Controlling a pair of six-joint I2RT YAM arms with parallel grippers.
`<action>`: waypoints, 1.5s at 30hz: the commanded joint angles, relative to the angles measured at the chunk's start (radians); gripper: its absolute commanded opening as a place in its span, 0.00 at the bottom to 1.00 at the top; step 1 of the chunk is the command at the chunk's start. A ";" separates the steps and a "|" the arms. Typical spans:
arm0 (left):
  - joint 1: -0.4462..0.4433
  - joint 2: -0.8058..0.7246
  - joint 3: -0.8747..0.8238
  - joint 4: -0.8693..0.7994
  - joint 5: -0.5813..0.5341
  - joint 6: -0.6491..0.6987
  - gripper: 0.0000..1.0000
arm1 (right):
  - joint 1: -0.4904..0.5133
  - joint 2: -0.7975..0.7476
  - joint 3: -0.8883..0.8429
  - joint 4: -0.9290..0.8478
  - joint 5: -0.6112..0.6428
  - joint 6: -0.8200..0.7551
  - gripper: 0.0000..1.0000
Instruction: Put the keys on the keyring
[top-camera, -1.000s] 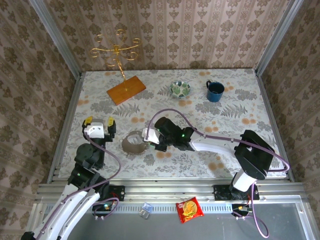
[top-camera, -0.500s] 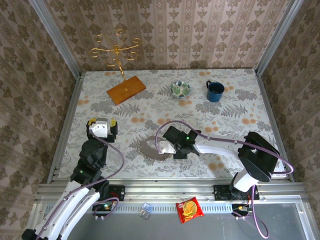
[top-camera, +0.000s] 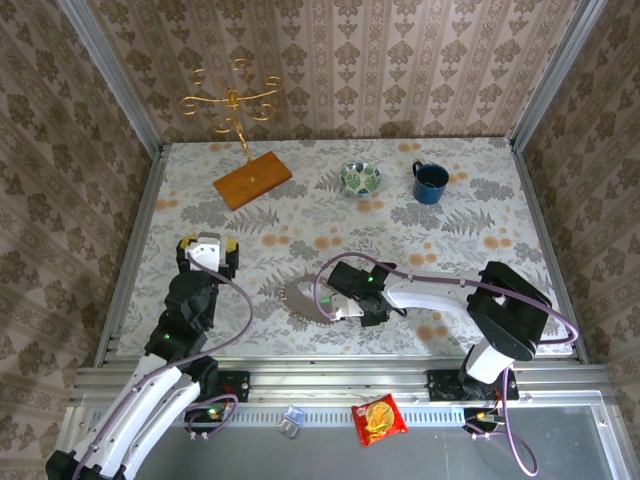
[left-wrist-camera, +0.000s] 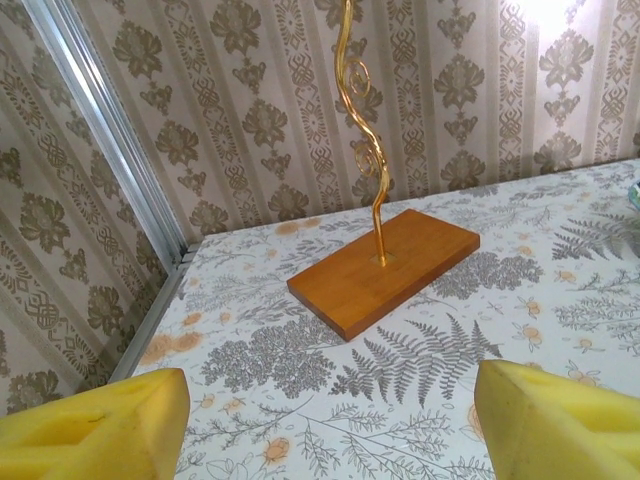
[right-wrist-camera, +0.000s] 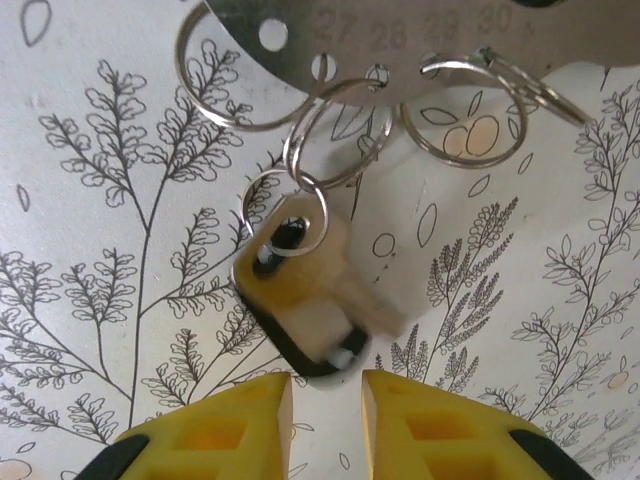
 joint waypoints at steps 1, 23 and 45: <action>0.018 0.028 -0.002 0.022 0.030 0.005 0.76 | -0.030 -0.067 0.007 -0.038 0.005 0.001 0.29; 0.321 0.478 -0.013 0.303 0.162 -0.055 1.00 | -0.651 -0.217 -0.464 1.363 0.149 0.503 0.90; 0.440 1.121 0.001 0.940 0.333 -0.044 1.00 | -0.914 -0.099 -0.523 1.515 -0.186 0.707 1.00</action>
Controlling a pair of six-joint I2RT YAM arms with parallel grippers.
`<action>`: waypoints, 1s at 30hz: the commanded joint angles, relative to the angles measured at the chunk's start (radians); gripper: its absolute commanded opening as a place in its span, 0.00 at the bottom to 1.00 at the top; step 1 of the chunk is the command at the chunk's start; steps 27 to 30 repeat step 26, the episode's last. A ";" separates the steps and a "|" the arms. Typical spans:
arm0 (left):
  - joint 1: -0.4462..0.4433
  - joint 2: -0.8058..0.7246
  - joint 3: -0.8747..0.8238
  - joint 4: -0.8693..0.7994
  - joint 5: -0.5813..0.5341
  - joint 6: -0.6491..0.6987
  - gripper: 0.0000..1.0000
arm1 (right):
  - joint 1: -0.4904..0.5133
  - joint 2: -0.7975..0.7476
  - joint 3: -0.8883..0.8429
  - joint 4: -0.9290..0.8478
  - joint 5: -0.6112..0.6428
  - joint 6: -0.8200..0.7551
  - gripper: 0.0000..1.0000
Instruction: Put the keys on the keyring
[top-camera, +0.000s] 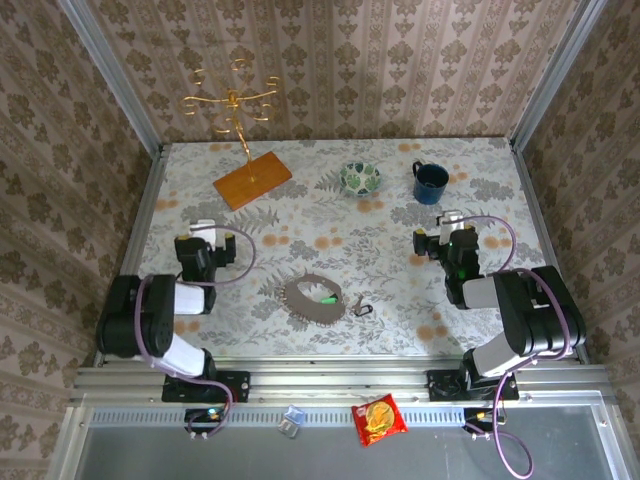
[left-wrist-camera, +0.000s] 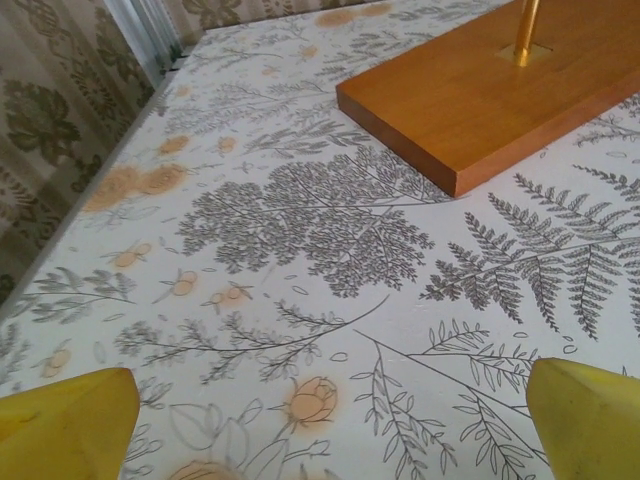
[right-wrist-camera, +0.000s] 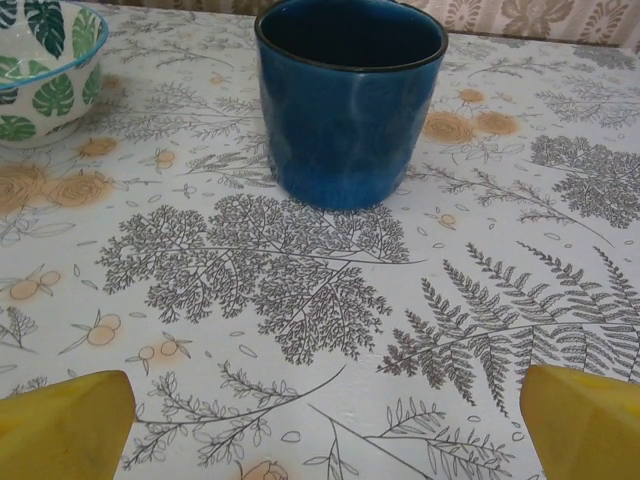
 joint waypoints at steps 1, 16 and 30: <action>0.008 0.001 0.021 0.082 0.037 -0.014 1.00 | -0.029 0.006 0.056 -0.019 -0.034 0.058 1.00; 0.003 0.017 0.076 0.013 -0.041 -0.022 1.00 | -0.030 0.002 0.057 -0.024 -0.036 0.058 1.00; 0.012 0.017 0.082 -0.002 -0.015 -0.024 1.00 | -0.036 0.002 0.061 -0.033 -0.049 0.061 1.00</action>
